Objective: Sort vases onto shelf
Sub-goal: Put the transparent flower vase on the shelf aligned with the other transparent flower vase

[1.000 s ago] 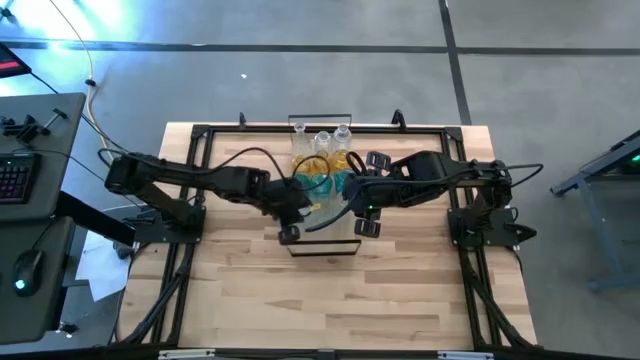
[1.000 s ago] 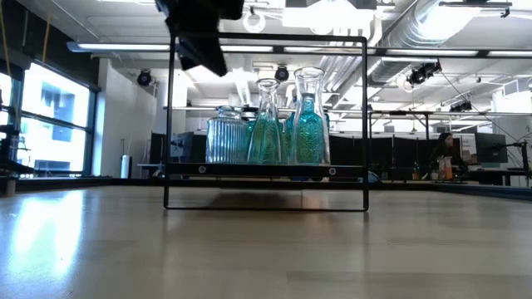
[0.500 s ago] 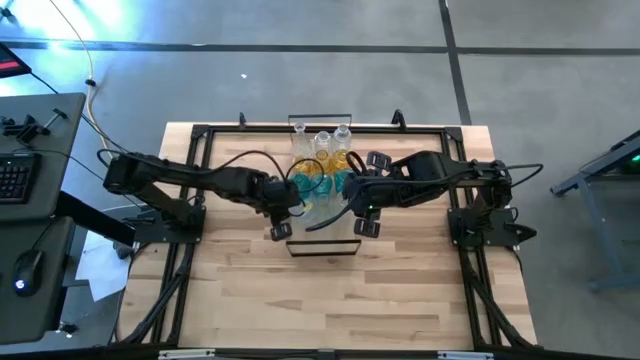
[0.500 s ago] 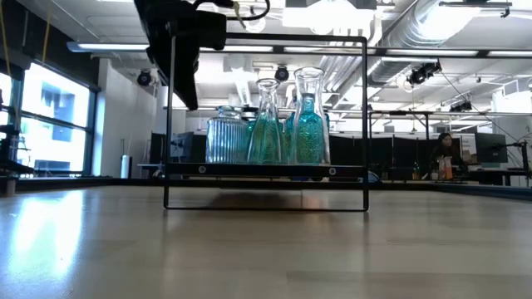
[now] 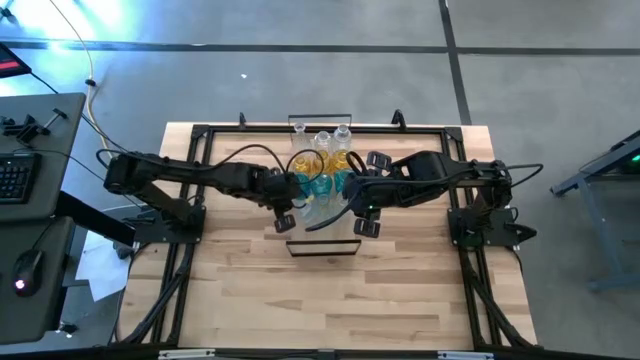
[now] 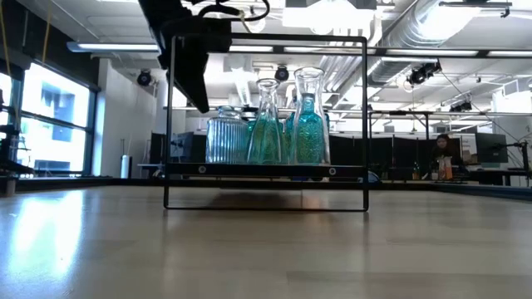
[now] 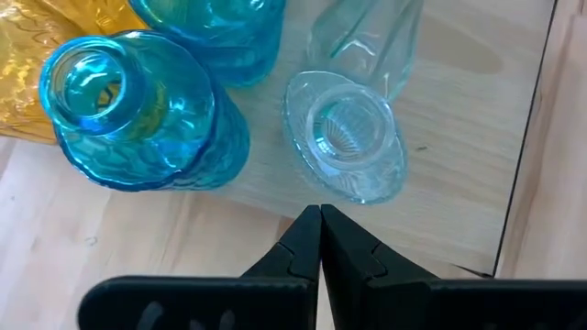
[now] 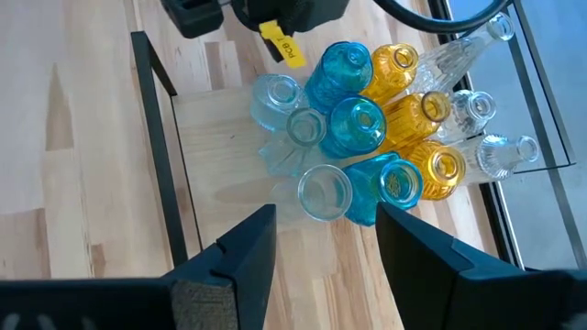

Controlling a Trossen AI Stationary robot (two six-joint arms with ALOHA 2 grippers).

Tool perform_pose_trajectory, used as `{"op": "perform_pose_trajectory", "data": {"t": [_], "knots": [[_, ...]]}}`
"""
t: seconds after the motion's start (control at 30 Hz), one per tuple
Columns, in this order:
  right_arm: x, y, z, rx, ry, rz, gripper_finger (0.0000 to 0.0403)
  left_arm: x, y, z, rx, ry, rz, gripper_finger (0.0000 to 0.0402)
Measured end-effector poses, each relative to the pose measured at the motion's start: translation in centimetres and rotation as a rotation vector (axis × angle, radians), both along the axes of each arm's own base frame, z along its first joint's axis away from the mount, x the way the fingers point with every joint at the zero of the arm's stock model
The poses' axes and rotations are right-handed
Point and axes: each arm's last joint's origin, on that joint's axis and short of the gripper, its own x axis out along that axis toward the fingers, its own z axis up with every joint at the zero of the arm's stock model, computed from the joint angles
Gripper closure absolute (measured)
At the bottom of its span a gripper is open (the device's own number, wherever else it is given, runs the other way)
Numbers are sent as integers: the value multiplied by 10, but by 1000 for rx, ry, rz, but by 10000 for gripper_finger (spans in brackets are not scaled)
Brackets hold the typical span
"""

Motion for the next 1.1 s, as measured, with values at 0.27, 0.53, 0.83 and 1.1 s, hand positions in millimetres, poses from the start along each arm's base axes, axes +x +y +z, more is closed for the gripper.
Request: {"op": "perform_pose_trajectory", "data": {"t": [0.27, 0.53, 0.83, 1.1], "knots": [[0, 0, 0, 2, -1, -4, 233, 0, 2, 0, -11, 3, -5, 401], [0, 0, 0, -7, 4, 13, 233, 0, 3, -1, -42, 8, -19, 401], [0, 0, 0, -14, 2, 10, 233, 2, 7, -4, -50, 18, -11, 401], [0, 0, 0, -12, 1, 6, 233, 5, 7, -8, -70, 24, -21, 402]]}}
